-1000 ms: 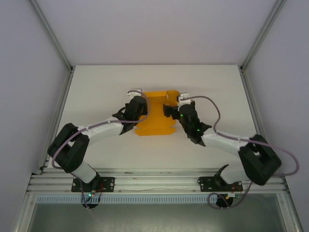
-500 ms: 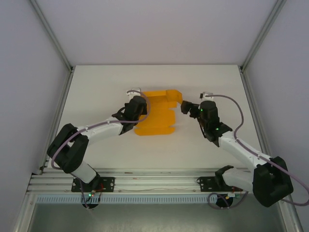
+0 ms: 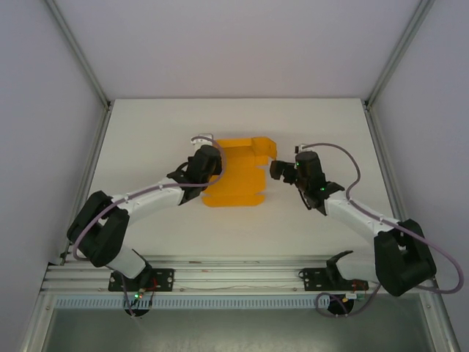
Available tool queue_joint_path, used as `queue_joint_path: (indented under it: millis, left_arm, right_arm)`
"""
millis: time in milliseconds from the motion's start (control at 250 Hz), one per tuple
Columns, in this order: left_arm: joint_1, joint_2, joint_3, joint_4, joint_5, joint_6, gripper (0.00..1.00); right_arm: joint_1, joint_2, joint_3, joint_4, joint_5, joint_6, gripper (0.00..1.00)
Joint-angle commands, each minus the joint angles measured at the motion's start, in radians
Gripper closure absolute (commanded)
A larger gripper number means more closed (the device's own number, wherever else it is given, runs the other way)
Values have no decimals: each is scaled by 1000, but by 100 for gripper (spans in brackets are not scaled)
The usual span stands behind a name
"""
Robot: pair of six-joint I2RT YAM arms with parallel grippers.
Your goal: Assemble paper box
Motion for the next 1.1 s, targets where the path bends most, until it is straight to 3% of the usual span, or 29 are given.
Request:
queue_joint_path:
  millis: [0, 536, 660, 907, 1095]
  left_arm:
    - [7, -39, 28, -25, 21, -24, 100]
    - [5, 6, 34, -10, 56, -19, 100]
    - [5, 12, 38, -12, 60, -18, 100]
    - [5, -8, 23, -1, 30, 3, 100]
    - [5, -24, 2, 36, 70, 49, 100]
  right_arm:
    - [-4, 34, 23, 47, -23, -37, 0]
    - [14, 105, -1, 318, -174, -29, 0]
    - [17, 132, 25, 315, -182, -41, 0]
    - [19, 104, 32, 246, -12, -94, 0]
    - [19, 81, 42, 200, 77, -159, 0]
